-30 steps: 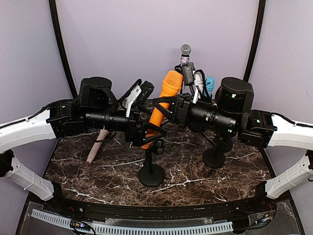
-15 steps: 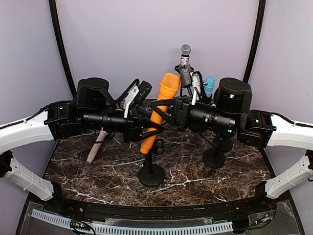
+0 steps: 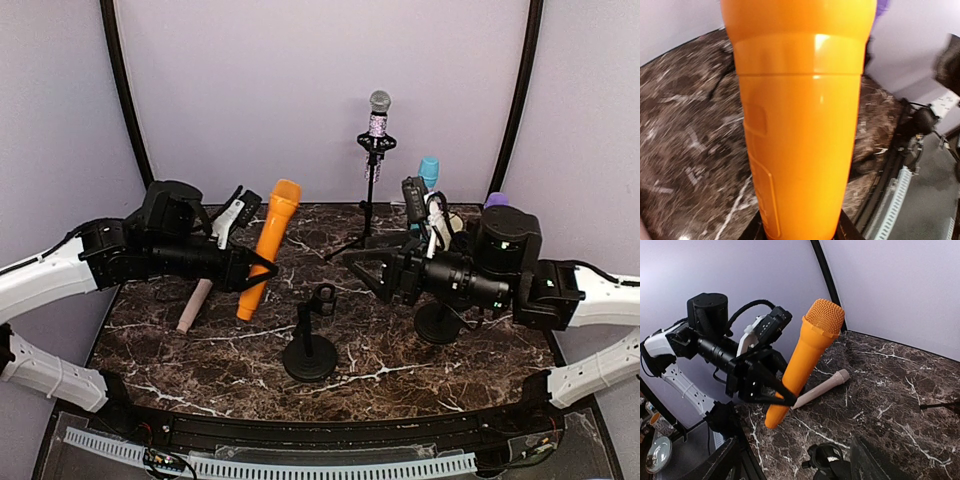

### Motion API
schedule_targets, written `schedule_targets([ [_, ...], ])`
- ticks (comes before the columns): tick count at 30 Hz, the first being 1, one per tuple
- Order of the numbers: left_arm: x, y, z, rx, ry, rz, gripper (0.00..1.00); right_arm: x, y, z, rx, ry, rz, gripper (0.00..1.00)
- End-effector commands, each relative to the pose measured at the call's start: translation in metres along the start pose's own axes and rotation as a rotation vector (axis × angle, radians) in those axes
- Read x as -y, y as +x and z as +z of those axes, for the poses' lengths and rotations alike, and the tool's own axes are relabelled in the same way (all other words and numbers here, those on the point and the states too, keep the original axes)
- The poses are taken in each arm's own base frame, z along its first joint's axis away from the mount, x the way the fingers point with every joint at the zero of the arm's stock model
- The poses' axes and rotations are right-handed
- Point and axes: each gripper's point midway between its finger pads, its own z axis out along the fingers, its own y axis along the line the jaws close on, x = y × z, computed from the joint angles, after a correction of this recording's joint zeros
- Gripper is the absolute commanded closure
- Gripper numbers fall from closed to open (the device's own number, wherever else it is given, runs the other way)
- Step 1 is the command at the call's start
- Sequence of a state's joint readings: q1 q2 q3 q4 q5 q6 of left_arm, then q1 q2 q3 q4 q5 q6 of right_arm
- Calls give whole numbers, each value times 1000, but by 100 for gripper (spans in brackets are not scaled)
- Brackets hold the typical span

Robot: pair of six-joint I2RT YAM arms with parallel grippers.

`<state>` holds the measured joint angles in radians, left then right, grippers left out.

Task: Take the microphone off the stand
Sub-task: Pass from the right arm to the left, then place the microphone at the center of the board.

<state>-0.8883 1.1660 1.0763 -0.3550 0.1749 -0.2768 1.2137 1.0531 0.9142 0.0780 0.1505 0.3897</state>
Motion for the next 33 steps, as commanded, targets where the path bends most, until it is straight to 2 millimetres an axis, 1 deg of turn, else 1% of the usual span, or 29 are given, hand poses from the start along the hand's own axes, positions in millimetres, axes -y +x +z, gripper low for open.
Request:
schedule_targets([
  [1, -75, 63, -7, -167, -218, -125, 90, 1, 46, -13, -25, -20, -69, 26],
  [2, -85, 76, -6, -201, -246, -133, 89, 0, 60, -15, -31, -14, -86, 27],
  [3, -102, 86, -5, -234, -290, -145, 88, 0, 72, -16, -34, -2, -96, 27],
  [4, -110, 98, -3, -265, -309, -154, 88, 0, 85, -17, -37, 3, -101, 28],
  [5, -125, 112, 1, -308, -343, -167, 88, -1, 95, -16, -39, 3, -102, 28],
  [6, -131, 120, 4, -329, -358, -174, 88, -1, 106, -15, -42, 10, -99, 29],
  [7, -142, 132, 8, -367, -380, -183, 88, 0, 116, -13, -42, 17, -97, 29],
  [8, -147, 137, 11, -389, -393, -175, 88, 1, 124, -10, -44, 25, -93, 30],
  [9, -154, 147, 16, -428, -407, -180, 88, 3, 132, -6, -44, 38, -89, 30],
  [11, -163, 158, 21, -473, -433, -176, 88, 8, 145, 5, -50, 81, -87, 35],
  [13, -169, 164, 26, -501, -450, -174, 87, 10, 153, 19, -48, 123, -92, 39],
  [14, -174, 169, 28, -518, -461, -173, 86, 9, 157, 28, -45, 132, -94, 40],
  [15, -175, 169, 29, -521, -464, -172, 85, 8, 155, 33, -27, 134, -90, 40],
  [17, -179, 174, 31, -535, -470, -172, 84, 8, 164, 47, -24, 153, -105, 41],
  [18, -185, 175, 30, -542, -496, -162, 83, 8, 165, 52, -19, 160, -111, 41],
  [21, -190, 180, 31, -556, -509, -155, 79, 12, 174, 67, -24, 201, -143, 41],
  [25, -192, 186, 33, -578, -509, -150, 78, 26, 186, 82, -23, 293, -179, 46],
  [28, -196, 192, 33, -609, -521, -145, 77, 30, 193, 93, -25, 321, -191, 47],
  [30, -197, 195, 34, -622, -524, -146, 76, 35, 200, 98, -23, 353, -190, 49],
  [33, -198, 197, 34, -630, -529, -144, 75, 41, 205, 103, -14, 387, -181, 49],
])
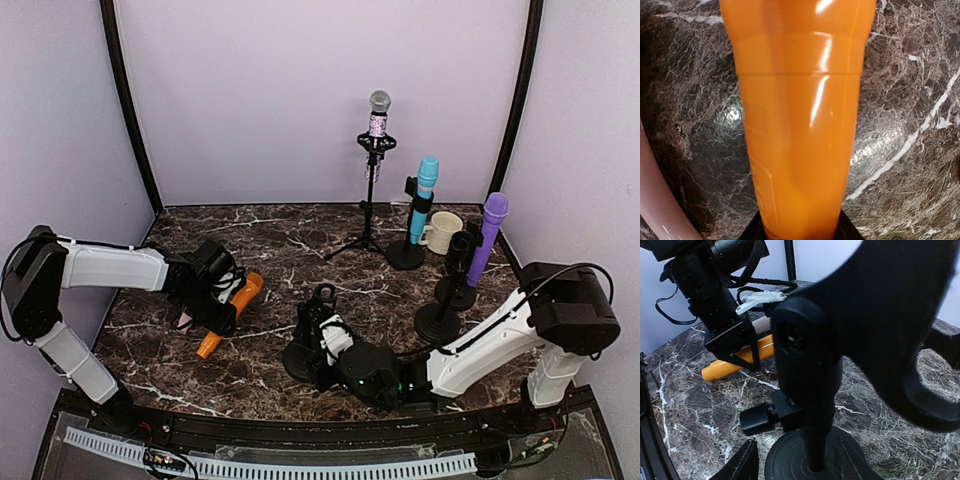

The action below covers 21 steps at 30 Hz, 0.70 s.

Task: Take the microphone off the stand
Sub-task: Place the microphone at the center of the board.

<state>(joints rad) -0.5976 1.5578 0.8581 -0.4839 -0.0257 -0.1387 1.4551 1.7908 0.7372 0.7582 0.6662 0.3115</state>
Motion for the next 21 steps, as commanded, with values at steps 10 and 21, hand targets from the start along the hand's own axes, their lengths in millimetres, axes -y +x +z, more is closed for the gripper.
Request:
schedule_targets([
  [10, -7, -1, 3, -12, -33, 22, 56, 21, -1, 32, 82, 141, 26, 66],
  [21, -8, -7, -5, 20, -38, 25, 38, 53, -8, 29, 98, 265, 1, 97],
])
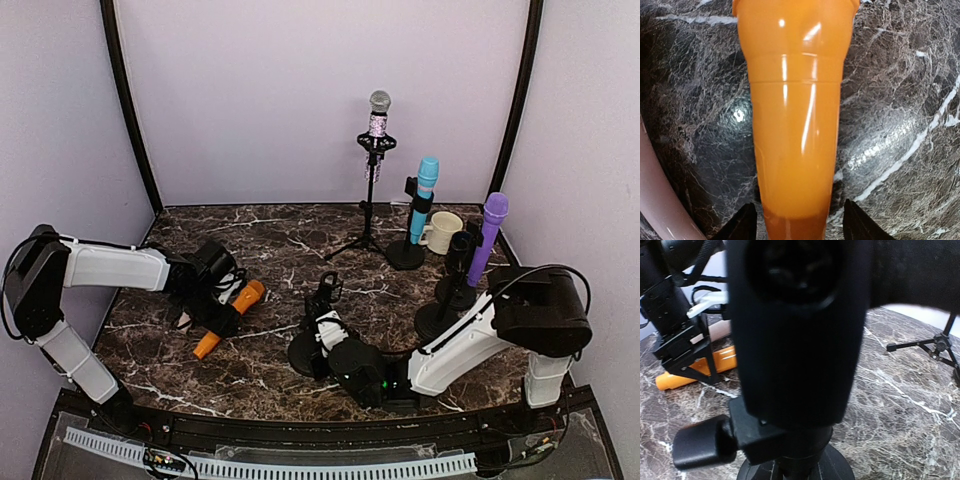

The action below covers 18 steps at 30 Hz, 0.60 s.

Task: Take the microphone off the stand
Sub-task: Place the microphone at the center of the board, then move the microphone stand to the center of the board.

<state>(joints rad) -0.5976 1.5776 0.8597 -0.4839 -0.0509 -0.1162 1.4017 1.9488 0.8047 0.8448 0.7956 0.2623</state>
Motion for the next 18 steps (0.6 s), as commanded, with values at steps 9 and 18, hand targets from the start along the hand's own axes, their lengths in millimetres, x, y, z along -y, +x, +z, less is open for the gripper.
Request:
schedule_targets([
  [9, -13, -30, -44, 192, -51, -9, 35, 79, -28, -18, 66, 231, 24, 100],
  [18, -20, -48, -87, 382, -69, -31, 32, 146, -17, -36, 30, 343, 47, 100],
])
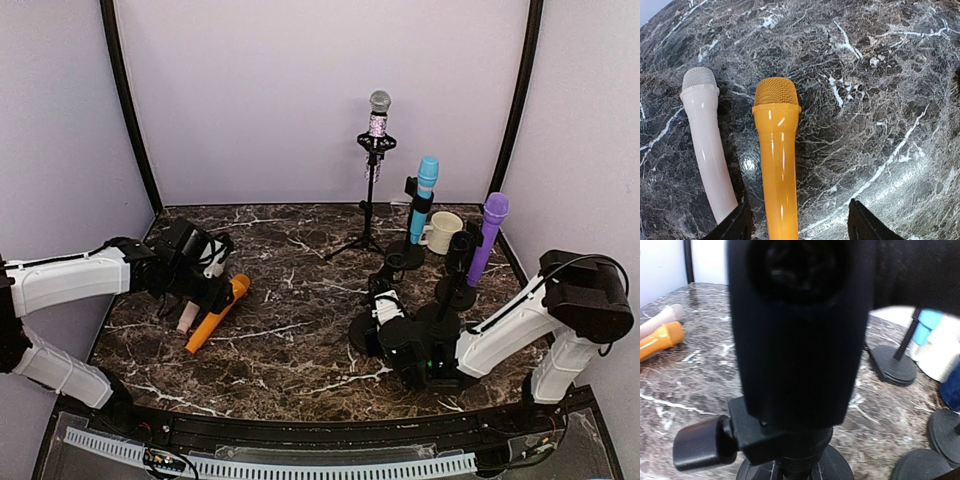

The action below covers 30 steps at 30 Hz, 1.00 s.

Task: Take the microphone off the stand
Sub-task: Move the microphone stand to the center of the board.

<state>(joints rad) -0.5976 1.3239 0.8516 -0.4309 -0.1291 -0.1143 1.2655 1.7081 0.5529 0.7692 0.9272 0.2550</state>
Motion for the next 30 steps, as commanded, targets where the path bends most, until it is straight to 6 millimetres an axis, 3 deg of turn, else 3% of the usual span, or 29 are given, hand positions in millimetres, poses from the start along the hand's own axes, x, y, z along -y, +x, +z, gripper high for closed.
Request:
schedule_targets([
  [1, -9, -10, -15, 90, -28, -4, 31, 33, -15, -3, 46, 85, 94, 100],
  [9, -9, -22, -35, 182, -14, -14, 30, 67, -7, -8, 25, 157, 131, 100],
  [16, -13, -30, -48, 257, -28, -17, 29, 63, -3, -9, 13, 104, 143, 99],
  [30, -23, -33, -56, 303, -77, -11, 24, 30, 7, -33, -72, -183, 137, 40],
])
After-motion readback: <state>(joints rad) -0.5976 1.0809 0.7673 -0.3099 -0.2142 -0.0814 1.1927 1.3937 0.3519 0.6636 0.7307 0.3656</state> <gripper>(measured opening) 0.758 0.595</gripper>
